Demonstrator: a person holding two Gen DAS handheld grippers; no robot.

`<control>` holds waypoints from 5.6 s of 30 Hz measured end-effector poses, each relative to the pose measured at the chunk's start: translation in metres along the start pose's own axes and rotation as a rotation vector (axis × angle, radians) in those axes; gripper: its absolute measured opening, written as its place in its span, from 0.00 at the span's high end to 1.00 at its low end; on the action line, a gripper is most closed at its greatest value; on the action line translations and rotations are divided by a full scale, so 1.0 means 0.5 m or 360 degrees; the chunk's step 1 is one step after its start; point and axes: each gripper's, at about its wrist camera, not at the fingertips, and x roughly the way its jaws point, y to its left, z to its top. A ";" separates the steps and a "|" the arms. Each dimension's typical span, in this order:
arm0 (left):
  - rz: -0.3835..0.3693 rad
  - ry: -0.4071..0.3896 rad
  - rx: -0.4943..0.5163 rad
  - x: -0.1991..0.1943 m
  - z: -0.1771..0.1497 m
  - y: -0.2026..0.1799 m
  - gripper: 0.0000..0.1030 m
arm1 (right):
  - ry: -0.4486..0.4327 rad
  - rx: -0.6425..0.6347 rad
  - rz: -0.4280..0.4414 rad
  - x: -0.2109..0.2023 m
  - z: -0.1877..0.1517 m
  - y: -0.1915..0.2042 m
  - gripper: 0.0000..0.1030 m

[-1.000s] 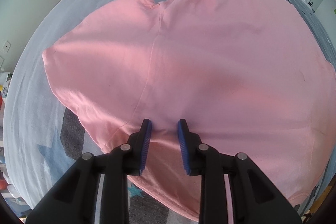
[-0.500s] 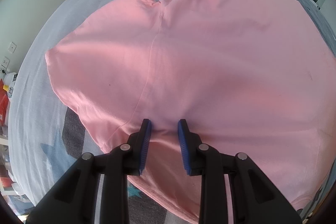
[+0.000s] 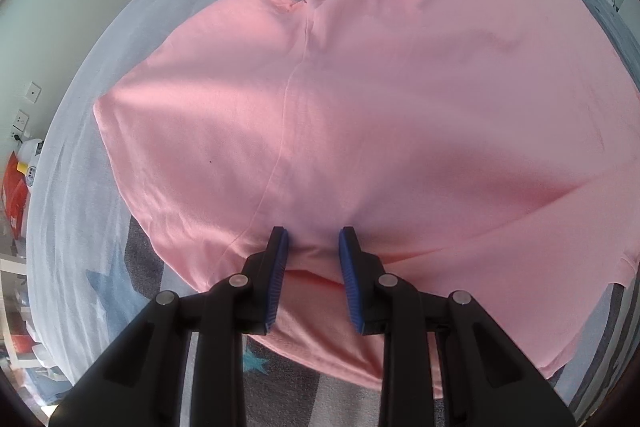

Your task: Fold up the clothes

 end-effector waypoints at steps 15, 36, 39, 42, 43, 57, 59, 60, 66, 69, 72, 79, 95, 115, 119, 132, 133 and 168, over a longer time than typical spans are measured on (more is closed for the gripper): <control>-0.0083 -0.0094 -0.0019 -0.114 -0.030 -0.051 0.70 | 0.0053 0.0265 0.0025 -0.019 -0.203 -0.068 0.93; -0.0136 0.0002 -0.0036 -0.067 -0.031 -0.046 0.70 | 0.0021 -0.0273 0.0508 0.139 0.034 0.141 0.81; -0.0124 0.0011 -0.0063 -0.065 -0.036 -0.043 0.70 | 0.0010 -0.0248 0.0536 0.136 0.042 0.127 0.93; -0.0121 0.0009 -0.0101 -0.069 -0.039 -0.039 0.70 | -0.0057 -0.0304 0.0449 0.120 0.042 0.119 0.95; -0.0121 0.0007 -0.0111 -0.070 -0.039 -0.038 0.70 | -0.0090 -0.0293 0.0429 0.111 0.043 0.109 0.95; -0.0167 -0.0105 -0.0271 -0.154 -0.083 -0.006 0.67 | -0.0282 -0.0172 0.0397 -0.008 0.041 0.063 0.79; -0.0251 -0.0064 -0.0304 -0.149 -0.106 0.002 0.64 | -0.0332 -0.0198 0.0471 -0.065 0.002 0.064 0.79; -0.0297 -0.0039 -0.0323 -0.150 -0.120 0.003 0.62 | -0.0330 -0.0215 0.0521 -0.090 -0.030 0.068 0.79; -0.0529 0.0096 -0.0395 -0.129 -0.193 -0.038 0.58 | -0.0092 -0.0388 0.0802 -0.163 -0.264 0.161 0.79; -0.0646 0.0122 -0.0425 -0.107 -0.203 -0.054 0.58 | 0.0057 -0.0409 0.0924 -0.164 -0.361 0.221 0.79; -0.0749 0.0086 -0.0433 -0.110 -0.203 -0.069 0.58 | 0.0187 -0.0360 0.1036 -0.149 -0.434 0.284 0.79; -0.0880 0.0100 -0.0495 -0.093 -0.197 -0.102 0.57 | 0.0278 -0.0053 0.1241 -0.126 -0.456 0.349 0.68; -0.0852 0.0032 -0.0408 -0.098 -0.188 -0.129 0.93 | 0.0250 0.0025 0.1211 -0.109 -0.450 0.409 0.91; -0.0753 0.0258 -0.0110 -0.140 -0.274 -0.076 0.94 | 0.0515 -0.0050 0.1094 -0.199 -0.649 0.329 0.92; -0.0777 0.0299 -0.0146 -0.131 -0.270 -0.068 0.93 | 0.0550 -0.0047 0.1067 -0.165 -0.657 0.342 0.91; -0.0447 0.0125 -0.0292 -0.114 -0.164 0.087 0.74 | 0.0225 0.0102 0.0759 -0.166 -0.494 0.165 0.80; -0.0432 0.0127 -0.0347 -0.097 -0.146 0.106 0.72 | 0.0210 0.0197 0.0774 -0.144 -0.470 0.142 0.80; -0.0260 0.0150 -0.0274 -0.001 0.015 0.156 0.69 | 0.0170 0.0933 0.0390 0.028 -0.256 -0.079 0.80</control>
